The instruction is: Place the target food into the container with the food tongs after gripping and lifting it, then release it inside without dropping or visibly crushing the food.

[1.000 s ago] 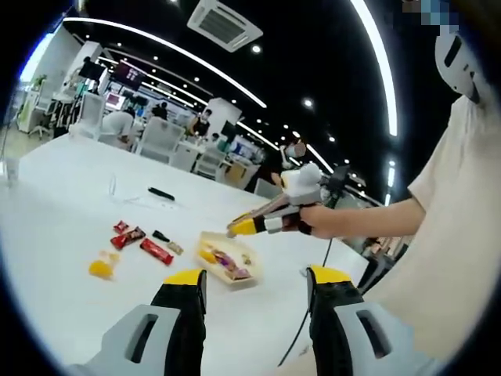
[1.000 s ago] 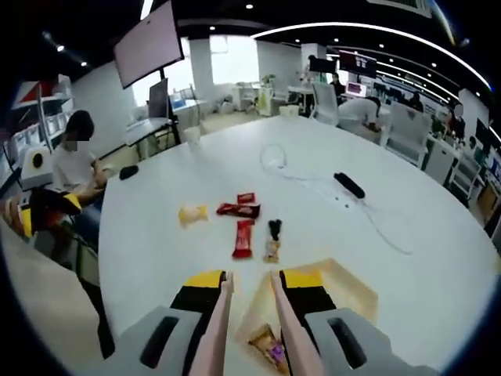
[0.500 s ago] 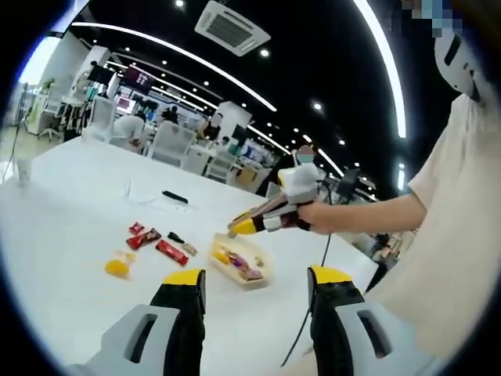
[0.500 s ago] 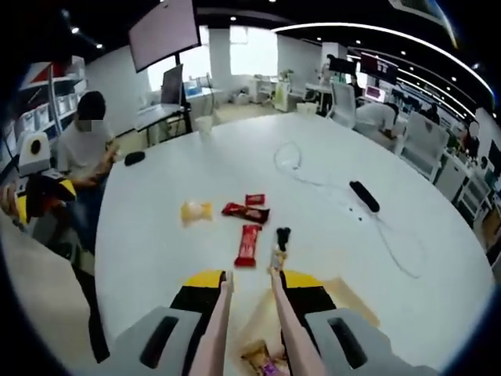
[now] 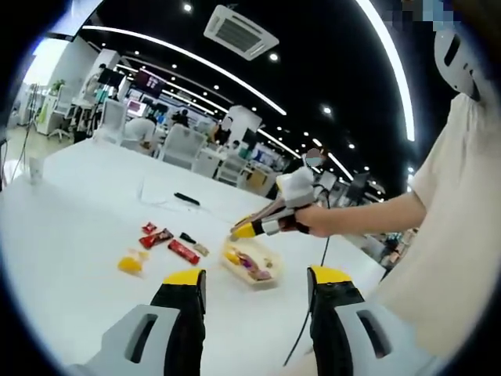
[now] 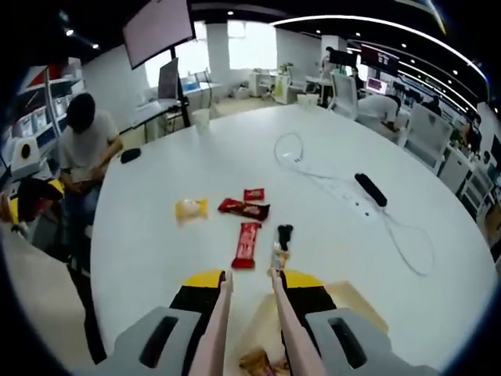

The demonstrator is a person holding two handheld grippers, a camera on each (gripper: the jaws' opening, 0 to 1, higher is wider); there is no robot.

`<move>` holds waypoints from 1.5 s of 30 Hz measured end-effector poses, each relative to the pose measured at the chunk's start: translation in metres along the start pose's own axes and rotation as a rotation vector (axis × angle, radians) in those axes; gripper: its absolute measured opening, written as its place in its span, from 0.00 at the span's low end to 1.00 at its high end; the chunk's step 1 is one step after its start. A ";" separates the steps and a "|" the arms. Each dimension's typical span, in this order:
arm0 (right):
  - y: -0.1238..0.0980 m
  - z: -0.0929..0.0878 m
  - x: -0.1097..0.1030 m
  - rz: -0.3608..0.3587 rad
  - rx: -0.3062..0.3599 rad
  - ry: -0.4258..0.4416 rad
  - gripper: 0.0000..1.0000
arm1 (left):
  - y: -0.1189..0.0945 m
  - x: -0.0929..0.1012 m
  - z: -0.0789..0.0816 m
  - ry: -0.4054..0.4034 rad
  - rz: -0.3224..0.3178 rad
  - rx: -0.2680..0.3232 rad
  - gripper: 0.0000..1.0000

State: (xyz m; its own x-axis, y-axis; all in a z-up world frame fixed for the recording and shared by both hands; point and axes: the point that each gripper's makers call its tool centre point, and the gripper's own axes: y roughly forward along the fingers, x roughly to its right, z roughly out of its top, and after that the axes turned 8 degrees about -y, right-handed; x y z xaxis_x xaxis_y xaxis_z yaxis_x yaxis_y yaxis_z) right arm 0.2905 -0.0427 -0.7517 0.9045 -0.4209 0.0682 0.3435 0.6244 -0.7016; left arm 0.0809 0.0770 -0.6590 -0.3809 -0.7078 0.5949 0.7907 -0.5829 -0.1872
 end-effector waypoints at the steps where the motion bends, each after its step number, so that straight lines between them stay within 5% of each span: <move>1: 0.001 -0.001 0.000 0.001 -0.003 -0.001 0.26 | -0.001 -0.001 -0.001 -0.003 0.001 -0.001 0.52; 20: 0.033 0.008 0.004 0.033 -0.053 -0.110 0.26 | -0.003 -0.013 -0.010 -0.062 0.033 0.003 0.52; 33: 0.065 0.028 0.001 0.025 -0.013 -0.046 0.26 | -0.008 -0.031 -0.005 -0.088 0.066 0.009 0.52; 45: 0.087 0.028 -0.003 0.033 -0.028 -0.019 0.26 | -0.009 -0.041 -0.002 -0.102 0.081 0.004 0.51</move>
State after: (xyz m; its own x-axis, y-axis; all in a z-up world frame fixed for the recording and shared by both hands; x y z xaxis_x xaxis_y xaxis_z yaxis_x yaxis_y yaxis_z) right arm 0.3250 0.0311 -0.7929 0.9199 -0.3879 0.0582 0.3068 0.6189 -0.7231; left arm 0.0887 0.1101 -0.6837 -0.2654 -0.7080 0.6544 0.8186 -0.5241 -0.2349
